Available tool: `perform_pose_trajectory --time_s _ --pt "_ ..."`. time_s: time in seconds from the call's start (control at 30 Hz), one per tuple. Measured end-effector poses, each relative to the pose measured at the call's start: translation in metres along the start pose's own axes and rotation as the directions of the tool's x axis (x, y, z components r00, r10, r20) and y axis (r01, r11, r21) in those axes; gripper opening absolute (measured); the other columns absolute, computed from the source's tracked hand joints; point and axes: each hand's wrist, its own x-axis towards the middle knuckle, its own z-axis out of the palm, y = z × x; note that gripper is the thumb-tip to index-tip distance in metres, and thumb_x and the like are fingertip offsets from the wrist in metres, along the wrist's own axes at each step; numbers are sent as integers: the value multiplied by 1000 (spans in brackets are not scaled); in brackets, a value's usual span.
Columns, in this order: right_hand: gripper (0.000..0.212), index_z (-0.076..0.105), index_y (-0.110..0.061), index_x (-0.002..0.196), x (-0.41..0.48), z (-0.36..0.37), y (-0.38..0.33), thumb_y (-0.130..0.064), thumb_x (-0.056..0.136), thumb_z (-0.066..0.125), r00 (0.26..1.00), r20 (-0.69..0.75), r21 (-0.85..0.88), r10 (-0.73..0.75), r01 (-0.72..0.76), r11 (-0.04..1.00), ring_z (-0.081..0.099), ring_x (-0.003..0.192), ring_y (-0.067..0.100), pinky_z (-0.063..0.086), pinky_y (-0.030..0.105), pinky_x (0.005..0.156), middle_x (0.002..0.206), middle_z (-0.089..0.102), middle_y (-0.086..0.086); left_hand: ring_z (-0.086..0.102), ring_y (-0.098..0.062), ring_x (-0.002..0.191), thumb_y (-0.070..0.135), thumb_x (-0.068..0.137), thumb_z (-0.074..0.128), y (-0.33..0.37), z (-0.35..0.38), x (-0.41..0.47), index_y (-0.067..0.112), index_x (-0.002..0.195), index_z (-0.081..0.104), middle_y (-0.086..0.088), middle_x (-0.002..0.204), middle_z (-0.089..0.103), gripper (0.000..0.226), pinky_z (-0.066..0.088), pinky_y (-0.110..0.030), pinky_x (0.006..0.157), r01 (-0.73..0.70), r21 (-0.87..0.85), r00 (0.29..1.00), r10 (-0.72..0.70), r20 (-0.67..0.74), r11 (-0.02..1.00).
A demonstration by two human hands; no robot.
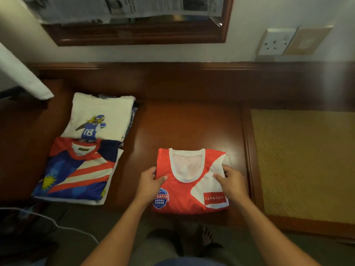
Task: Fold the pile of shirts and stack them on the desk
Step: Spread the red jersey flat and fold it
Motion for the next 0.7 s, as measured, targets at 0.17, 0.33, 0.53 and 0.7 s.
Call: perform_pose_trajectory --time_s 0.17,0.33,0.53,0.7 --pt "20 69 -27 116 -22 30 -51 -30 96 68 996 59 105 -65 58 993 63 84 3 49 17 66 101 67 -18 74 -17 91 28 89 76 1 -65 -13 32 117 63 6 107 74 30 62 -46 82 -42 -34 995 39 -87 999" --pt "15 69 -27 110 -39 82 -108 -26 95 69 984 170 253 -51 6 968 70 85 8 58 25 65 99 71 -17 75 -17 87 23 88 76 -6 -153 -6 30 113 66 4 103 75 27 63 -42 79 -85 -26 985 80 -156 996" --pt "16 71 -22 110 -57 185 -167 -21 94 69 970 243 375 -1 -94 922 76 87 18 64 42 74 103 77 -5 76 -18 85 5 83 79 -40 -281 22 30 97 70 1 92 79 30 61 -42 82 -106 -49 978 95 -187 993" --pt "24 69 -19 118 -70 274 -212 -16 94 69 959 282 407 35 -152 901 75 91 21 64 45 73 107 76 -1 76 -24 85 7 84 80 -72 -375 52 25 103 66 -2 94 76 29 61 -42 80 -54 -69 981 40 -190 996"
